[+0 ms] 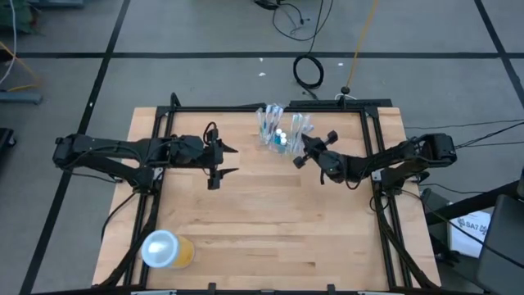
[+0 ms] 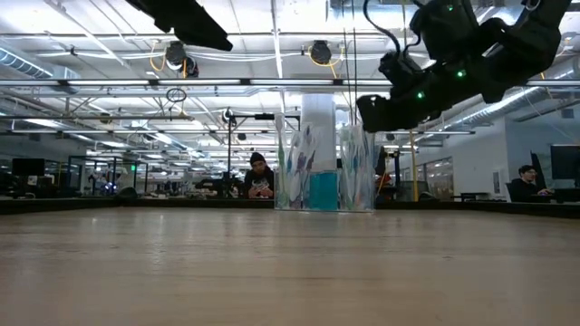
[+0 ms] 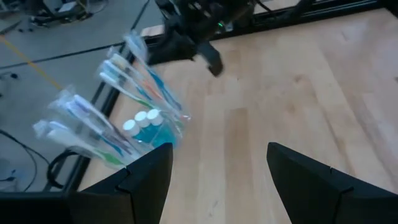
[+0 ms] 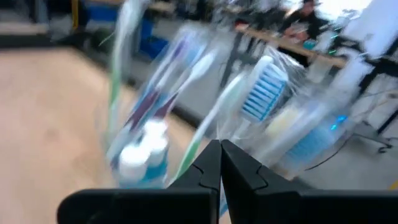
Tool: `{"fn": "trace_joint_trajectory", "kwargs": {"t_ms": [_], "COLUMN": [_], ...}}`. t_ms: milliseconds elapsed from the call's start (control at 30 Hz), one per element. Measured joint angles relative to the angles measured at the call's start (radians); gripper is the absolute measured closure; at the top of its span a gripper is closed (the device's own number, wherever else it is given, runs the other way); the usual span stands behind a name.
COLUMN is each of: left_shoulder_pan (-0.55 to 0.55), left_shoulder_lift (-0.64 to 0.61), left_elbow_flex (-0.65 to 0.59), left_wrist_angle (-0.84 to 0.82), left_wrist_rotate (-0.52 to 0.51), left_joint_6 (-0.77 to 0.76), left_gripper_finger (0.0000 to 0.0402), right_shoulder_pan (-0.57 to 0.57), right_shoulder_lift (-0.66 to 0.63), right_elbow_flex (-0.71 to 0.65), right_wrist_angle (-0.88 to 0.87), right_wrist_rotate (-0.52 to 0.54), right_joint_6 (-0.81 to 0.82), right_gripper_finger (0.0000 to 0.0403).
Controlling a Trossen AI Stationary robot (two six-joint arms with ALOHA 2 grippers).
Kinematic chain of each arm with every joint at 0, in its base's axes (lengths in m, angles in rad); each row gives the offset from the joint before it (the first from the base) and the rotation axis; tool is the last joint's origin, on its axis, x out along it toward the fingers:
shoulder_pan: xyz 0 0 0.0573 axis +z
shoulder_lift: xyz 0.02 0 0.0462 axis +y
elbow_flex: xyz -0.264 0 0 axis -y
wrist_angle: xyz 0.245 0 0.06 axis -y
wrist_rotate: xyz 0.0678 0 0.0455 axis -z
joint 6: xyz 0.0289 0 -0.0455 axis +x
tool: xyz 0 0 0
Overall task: Pick & Place toothbrushing station
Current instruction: Put the blue toothbrush into the transparent organizer, then return to Home Position
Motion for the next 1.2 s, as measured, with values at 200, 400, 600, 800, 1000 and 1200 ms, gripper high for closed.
{"fn": "trace_joint_trajectory", "kwargs": {"t_ms": [200,400,600,800,1000,1200], "left_shoulder_pan": [0.031,0.049,0.049,0.049,0.049,0.044], "left_shoulder_lift": [0.000,0.000,0.000,0.000,0.000,-0.075], "left_elbow_flex": [0.000,0.000,0.000,0.000,0.000,0.001], "left_wrist_angle": [0.002,0.002,-0.002,-0.005,-0.073,-0.135], "left_wrist_rotate": [-0.006,-0.006,-0.006,-0.005,-0.015,-0.022], "left_joint_6": [0.014,0.013,0.002,0.003,-0.018,-0.102], "left_gripper_finger": [0.0133,0.0133,0.0133,0.0133,0.0133,0.0133], "right_shoulder_pan": [-0.002,-0.002,-0.002,0.006,0.049,0.114], "right_shoulder_lift": [0.001,0.001,0.001,-0.003,-0.081,-0.230], "right_elbow_flex": [0.000,0.000,0.000,0.000,0.000,0.000], "right_wrist_angle": [-0.084,-0.108,-0.068,-0.018,0.005,0.005], "right_wrist_rotate": [-0.040,-0.038,-0.039,-0.039,-0.039,-0.039], "right_joint_6": [0.067,0.067,0.024,-0.009,-0.116,-0.224], "right_gripper_finger": [0.0403,0.0402,0.0373,0.0314,0.0274,0.0271]}}
